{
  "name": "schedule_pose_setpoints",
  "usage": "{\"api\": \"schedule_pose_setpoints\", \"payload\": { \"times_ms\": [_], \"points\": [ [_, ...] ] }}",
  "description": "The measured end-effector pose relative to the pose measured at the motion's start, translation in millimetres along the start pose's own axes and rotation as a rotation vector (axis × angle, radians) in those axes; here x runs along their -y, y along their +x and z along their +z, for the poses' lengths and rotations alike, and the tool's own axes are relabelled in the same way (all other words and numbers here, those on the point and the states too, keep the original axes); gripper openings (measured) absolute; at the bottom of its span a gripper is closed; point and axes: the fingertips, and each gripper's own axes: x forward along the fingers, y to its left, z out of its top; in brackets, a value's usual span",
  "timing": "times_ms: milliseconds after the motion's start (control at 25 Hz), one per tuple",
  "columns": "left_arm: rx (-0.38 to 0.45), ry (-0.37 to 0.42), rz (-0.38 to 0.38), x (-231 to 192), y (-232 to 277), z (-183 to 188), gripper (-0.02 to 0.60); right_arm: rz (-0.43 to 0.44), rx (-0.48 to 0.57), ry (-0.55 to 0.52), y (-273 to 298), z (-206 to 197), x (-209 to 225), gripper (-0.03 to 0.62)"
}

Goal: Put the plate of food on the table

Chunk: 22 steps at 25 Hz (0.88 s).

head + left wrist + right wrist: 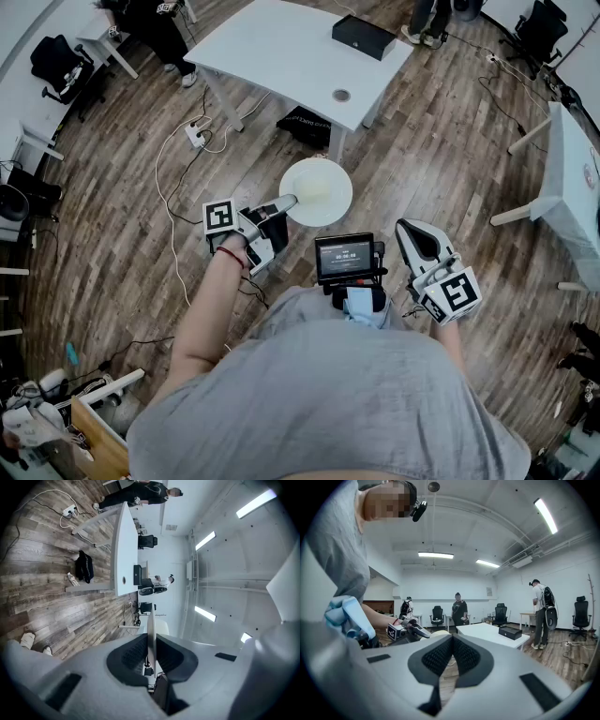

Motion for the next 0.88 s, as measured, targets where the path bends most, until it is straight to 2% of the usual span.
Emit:
{"api": "schedule_pose_setpoints", "payload": {
  "times_ms": [280,520,720,880],
  "points": [
    [-0.014,0.010,-0.009,3.0,-0.4,-1.4,0.041,-0.007,0.001,-0.001,0.2,-0.7,0.0,0.029],
    [-0.013,0.012,-0.027,5.1,1.0,-2.0,0.041,0.037,0.066,0.050,1.2,4.7,-6.8,0.034],
    [-0.007,0.008,-0.027,4.6,-1.9,-1.1,0.041,0.080,0.108,0.023,3.2,9.7,-13.7,0.034],
    [0.004,0.008,-0.028,2.6,-12.4,7.1,0.041,0.107,0.086,-0.018,14.0,5.9,-25.0,0.034]
  ]
}}
